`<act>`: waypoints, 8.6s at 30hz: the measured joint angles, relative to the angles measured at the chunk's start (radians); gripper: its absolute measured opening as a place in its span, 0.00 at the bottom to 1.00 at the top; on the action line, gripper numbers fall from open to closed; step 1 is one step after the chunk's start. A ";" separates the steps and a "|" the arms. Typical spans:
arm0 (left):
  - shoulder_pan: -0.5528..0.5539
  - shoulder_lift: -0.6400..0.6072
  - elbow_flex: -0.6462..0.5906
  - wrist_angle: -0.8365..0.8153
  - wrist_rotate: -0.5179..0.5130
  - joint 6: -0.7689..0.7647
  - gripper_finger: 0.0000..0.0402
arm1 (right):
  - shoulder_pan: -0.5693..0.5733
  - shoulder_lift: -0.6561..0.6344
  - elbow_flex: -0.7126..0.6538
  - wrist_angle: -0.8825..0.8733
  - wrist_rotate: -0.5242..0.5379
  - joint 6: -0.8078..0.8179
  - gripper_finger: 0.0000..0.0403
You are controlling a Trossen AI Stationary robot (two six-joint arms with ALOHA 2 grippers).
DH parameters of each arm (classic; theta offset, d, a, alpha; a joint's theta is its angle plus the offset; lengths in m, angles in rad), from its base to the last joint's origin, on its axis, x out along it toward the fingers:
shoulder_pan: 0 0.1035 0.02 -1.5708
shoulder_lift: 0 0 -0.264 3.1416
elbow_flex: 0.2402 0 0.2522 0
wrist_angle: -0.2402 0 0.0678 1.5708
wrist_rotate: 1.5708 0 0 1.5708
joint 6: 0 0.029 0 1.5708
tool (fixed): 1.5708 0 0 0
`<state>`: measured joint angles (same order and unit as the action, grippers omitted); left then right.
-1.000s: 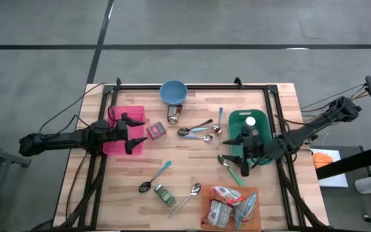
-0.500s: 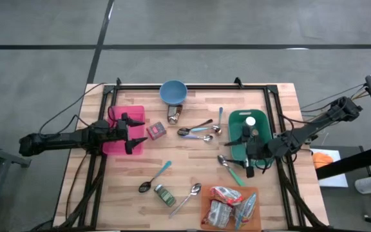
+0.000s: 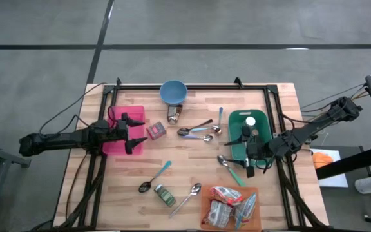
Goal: Pick & Place Food Item
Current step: Put the green seasoning bottle into the green bin
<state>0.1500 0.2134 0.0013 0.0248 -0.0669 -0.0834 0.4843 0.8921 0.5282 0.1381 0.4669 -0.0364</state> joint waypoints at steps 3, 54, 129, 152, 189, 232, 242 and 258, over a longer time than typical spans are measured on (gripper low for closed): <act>0.000 0.000 0.000 0.000 0.000 0.000 0.93 | 0.000 0.000 0.000 0.000 0.000 0.001 0.69; -0.539 0.865 0.766 -0.722 -0.622 -1.439 0.93 | 0.000 0.000 -0.001 -0.002 0.002 0.002 0.69; -0.591 0.979 0.447 0.321 -0.036 -2.444 0.64 | 0.000 0.001 -0.001 -0.002 0.002 0.002 0.69; -0.593 0.999 0.364 0.416 0.083 -2.853 0.64 | 0.000 0.001 -0.001 -0.002 0.002 0.002 0.69; -0.669 1.175 0.351 0.541 0.066 -3.010 0.64 | 0.000 0.001 -0.001 -0.002 0.002 0.002 0.69; -0.790 1.333 0.353 0.668 -0.143 -3.059 0.64 | 0.000 0.001 -0.001 -0.006 0.002 0.002 0.69; -0.790 1.360 0.352 0.670 -0.304 -3.058 0.64 | 0.000 0.001 -0.001 -0.006 0.002 0.002 0.69; -0.795 1.277 0.354 0.640 -0.241 -3.036 0.91 | 0.000 0.001 -0.001 -0.006 0.002 0.002 0.69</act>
<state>-0.6445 1.4907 0.3550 0.6645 -0.3079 -3.1190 0.4843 0.8928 0.5270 0.1322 0.4686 -0.0343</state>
